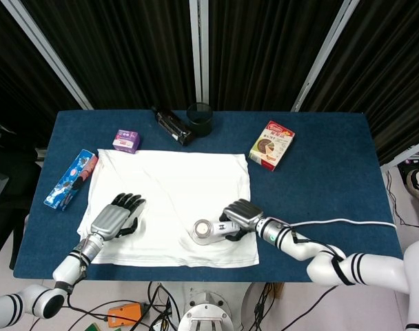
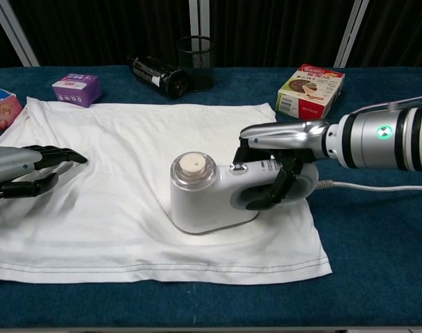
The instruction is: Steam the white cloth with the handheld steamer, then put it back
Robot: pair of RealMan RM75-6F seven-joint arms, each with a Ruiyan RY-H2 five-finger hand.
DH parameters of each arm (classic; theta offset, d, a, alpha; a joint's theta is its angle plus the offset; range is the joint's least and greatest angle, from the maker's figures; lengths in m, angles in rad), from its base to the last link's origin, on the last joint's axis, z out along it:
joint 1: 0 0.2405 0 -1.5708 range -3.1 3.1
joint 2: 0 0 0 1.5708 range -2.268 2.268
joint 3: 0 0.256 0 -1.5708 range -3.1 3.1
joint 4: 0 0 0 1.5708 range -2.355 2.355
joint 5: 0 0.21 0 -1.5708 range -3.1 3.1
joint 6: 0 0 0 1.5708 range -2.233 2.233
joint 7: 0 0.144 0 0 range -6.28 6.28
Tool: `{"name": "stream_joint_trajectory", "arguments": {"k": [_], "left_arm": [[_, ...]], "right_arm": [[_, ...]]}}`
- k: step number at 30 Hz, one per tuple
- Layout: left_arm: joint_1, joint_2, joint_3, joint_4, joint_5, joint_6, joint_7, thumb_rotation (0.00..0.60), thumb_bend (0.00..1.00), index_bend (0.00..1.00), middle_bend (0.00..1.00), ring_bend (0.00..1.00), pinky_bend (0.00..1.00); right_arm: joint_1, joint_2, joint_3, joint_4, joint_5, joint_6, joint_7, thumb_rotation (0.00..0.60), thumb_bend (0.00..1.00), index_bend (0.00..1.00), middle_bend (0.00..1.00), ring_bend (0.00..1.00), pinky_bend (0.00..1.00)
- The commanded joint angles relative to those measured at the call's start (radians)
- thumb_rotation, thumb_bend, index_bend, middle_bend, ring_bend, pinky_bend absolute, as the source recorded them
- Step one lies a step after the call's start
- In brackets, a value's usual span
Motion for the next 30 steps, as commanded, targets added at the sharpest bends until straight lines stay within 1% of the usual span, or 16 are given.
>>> {"name": "stream_joint_trajectory", "arguments": {"k": [1,3,5,9,13,18,22,25,30], "left_arm": [[-0.001,0.000,0.001,0.000,0.001,0.002,-0.001,0.034,0.53,0.05,0.02,0.00,0.00],[-0.002,0.000,0.000,0.000,0.003,0.004,-0.002,0.035,0.53,0.05,0.02,0.00,0.00],[-0.003,0.001,0.000,-0.002,0.005,0.007,-0.003,0.036,0.53,0.05,0.02,0.00,0.00],[-0.004,0.002,0.001,-0.006,0.008,0.013,-0.002,0.034,0.53,0.05,0.02,0.00,0.00],[-0.006,0.003,0.002,-0.009,0.008,0.014,0.001,0.036,0.53,0.05,0.02,0.00,0.00],[-0.008,0.005,0.002,-0.013,0.004,0.015,0.005,0.038,0.53,0.05,0.02,0.00,0.00],[-0.009,0.007,0.003,-0.017,0.003,0.017,0.010,0.036,0.53,0.05,0.02,0.00,0.00],[-0.010,0.008,0.003,-0.020,0.002,0.019,0.012,0.037,0.53,0.05,0.02,0.00,0.00],[-0.010,0.009,0.003,-0.023,0.002,0.023,0.012,0.036,0.53,0.05,0.03,0.00,0.00]], "right_arm": [[-0.020,0.044,-0.035,-0.047,-0.062,0.021,0.029,0.600,0.48,0.99,0.84,0.89,0.71],[-0.030,0.057,-0.029,-0.052,-0.076,0.048,0.058,0.600,0.48,0.99,0.84,0.89,0.71],[-0.041,0.067,-0.011,-0.040,-0.085,0.085,0.098,0.600,0.48,0.99,0.84,0.89,0.71],[-0.044,0.066,0.034,0.020,-0.067,0.119,0.177,0.600,0.48,0.99,0.84,0.89,0.71],[-0.022,0.022,0.084,0.138,-0.007,0.096,0.233,0.600,0.48,0.99,0.84,0.89,0.71],[0.015,-0.048,0.114,0.279,0.060,0.037,0.242,0.600,0.48,0.99,0.84,0.89,0.71],[0.036,-0.090,0.124,0.350,0.097,-0.006,0.238,0.600,0.48,0.99,0.84,0.89,0.71],[0.044,-0.108,0.120,0.377,0.102,-0.026,0.232,0.600,0.48,0.99,0.84,0.89,0.71],[0.033,-0.107,0.100,0.368,0.076,-0.024,0.233,0.600,0.48,1.00,0.84,0.89,0.71]]}}
